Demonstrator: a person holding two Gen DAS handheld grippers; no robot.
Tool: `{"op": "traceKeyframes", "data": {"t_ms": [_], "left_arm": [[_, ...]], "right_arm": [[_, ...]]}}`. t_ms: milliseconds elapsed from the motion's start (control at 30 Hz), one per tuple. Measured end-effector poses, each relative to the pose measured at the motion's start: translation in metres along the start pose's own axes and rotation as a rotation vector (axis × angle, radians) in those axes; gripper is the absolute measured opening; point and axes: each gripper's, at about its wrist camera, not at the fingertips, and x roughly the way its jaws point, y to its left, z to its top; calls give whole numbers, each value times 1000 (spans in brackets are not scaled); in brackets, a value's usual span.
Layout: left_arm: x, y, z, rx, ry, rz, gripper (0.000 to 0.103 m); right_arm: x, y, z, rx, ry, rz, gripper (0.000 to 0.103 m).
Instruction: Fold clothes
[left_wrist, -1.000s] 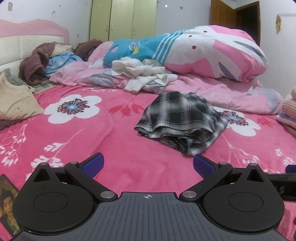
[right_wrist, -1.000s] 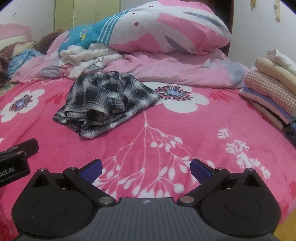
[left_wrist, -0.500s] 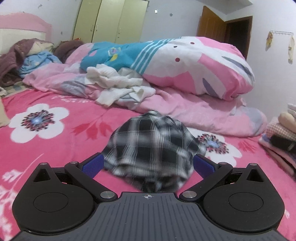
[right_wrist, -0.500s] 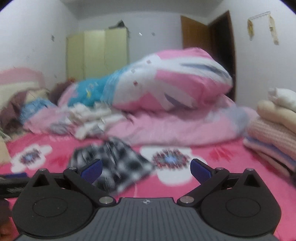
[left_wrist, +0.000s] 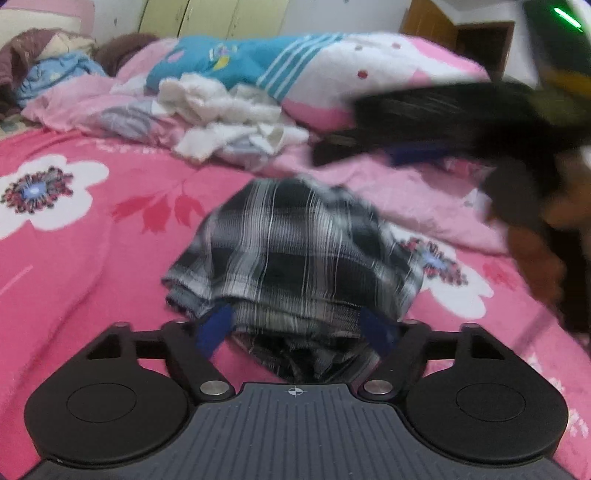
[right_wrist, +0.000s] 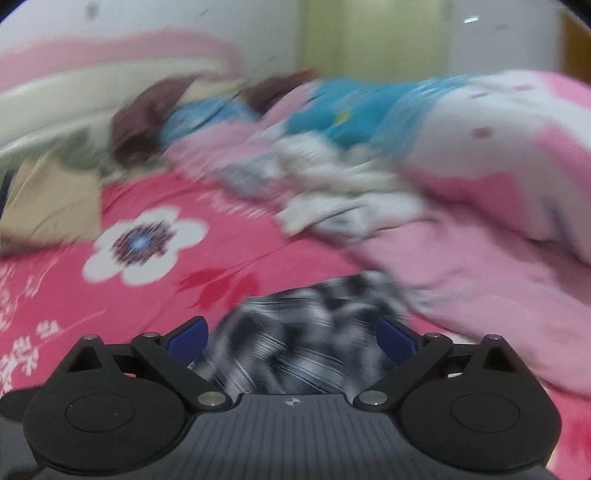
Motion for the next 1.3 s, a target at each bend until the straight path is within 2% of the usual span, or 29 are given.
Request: {"op": "traceKeyframes", "data": {"t_ms": [100, 167, 200, 300, 367, 400, 467, 733, 933, 1100, 1300], "left_arm": [[2, 0, -3, 10, 12, 3, 64], [2, 0, -4, 15, 22, 3, 60], [3, 0, -4, 18, 27, 3, 59], [4, 1, -5, 21, 39, 8, 58], [4, 3, -5, 17, 41, 12, 58], [4, 3, -5, 15, 41, 13, 58], [3, 4, -5, 18, 39, 16, 58], [1, 2, -3, 46, 23, 8, 59], [-2, 2, -4, 52, 23, 2, 61], [-1, 2, -4, 60, 28, 3, 61], [2, 2, -6, 66, 43, 3, 61]], "right_arm": [[41, 15, 8, -73, 78, 45, 87], [58, 21, 3, -122, 117, 36, 82], [66, 24, 1, -146, 135, 28, 79], [89, 31, -7, -218, 190, 6, 63], [86, 31, -12, -219, 177, 7, 39], [82, 30, -12, -214, 163, 8, 33], [71, 29, -11, -199, 129, 9, 11], [21, 12, -2, -114, 5, -37, 8], [-38, -27, -5, 78, -109, -90, 7], [-90, -58, -25, 211, -178, -141, 7], [-153, -90, -70, 377, -249, -220, 7]]}}
